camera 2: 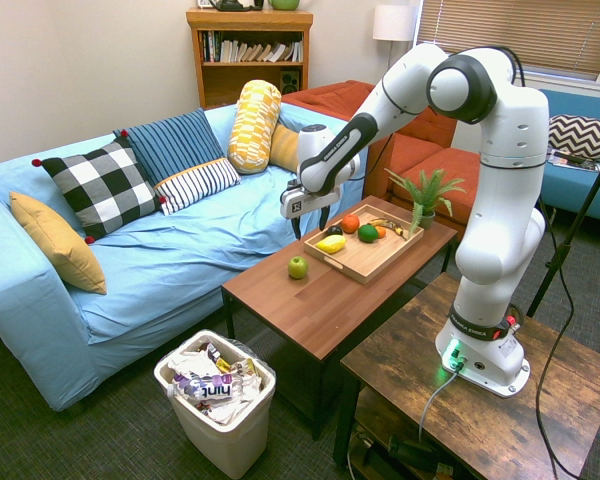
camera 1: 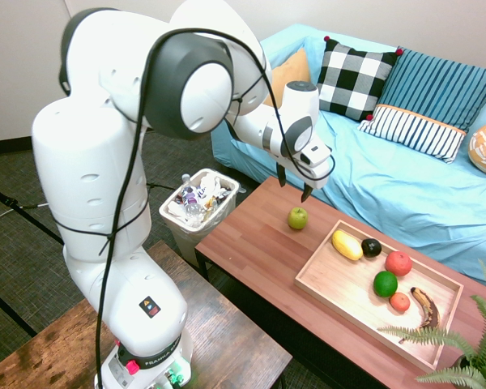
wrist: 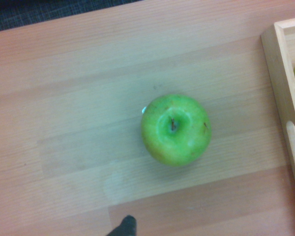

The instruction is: Put the apple in the tray

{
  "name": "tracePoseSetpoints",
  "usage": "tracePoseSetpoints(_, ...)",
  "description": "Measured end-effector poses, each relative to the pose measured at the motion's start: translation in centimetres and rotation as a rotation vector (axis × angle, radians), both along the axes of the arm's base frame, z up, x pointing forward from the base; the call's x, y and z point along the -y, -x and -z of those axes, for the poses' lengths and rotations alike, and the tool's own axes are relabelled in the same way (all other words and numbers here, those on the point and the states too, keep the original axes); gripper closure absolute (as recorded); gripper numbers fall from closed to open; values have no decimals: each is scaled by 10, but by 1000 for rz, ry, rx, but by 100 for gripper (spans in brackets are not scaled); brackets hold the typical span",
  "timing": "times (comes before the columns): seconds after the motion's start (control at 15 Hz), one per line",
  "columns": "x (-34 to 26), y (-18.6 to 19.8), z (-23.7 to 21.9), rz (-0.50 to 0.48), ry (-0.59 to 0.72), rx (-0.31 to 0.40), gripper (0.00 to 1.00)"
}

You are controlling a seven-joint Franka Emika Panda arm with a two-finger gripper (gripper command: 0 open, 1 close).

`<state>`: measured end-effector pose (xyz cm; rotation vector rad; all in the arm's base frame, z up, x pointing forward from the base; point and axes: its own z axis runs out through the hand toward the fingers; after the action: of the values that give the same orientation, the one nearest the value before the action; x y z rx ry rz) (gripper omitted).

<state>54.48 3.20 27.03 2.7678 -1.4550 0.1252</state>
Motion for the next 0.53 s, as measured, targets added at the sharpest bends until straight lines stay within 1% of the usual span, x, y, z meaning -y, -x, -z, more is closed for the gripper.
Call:
tracePoseSetpoints(0.27,-10,-38,40,14,21,-14,0)
tracePoseSetpoints(0.53,-10,-64,82,30,51,-37,0)
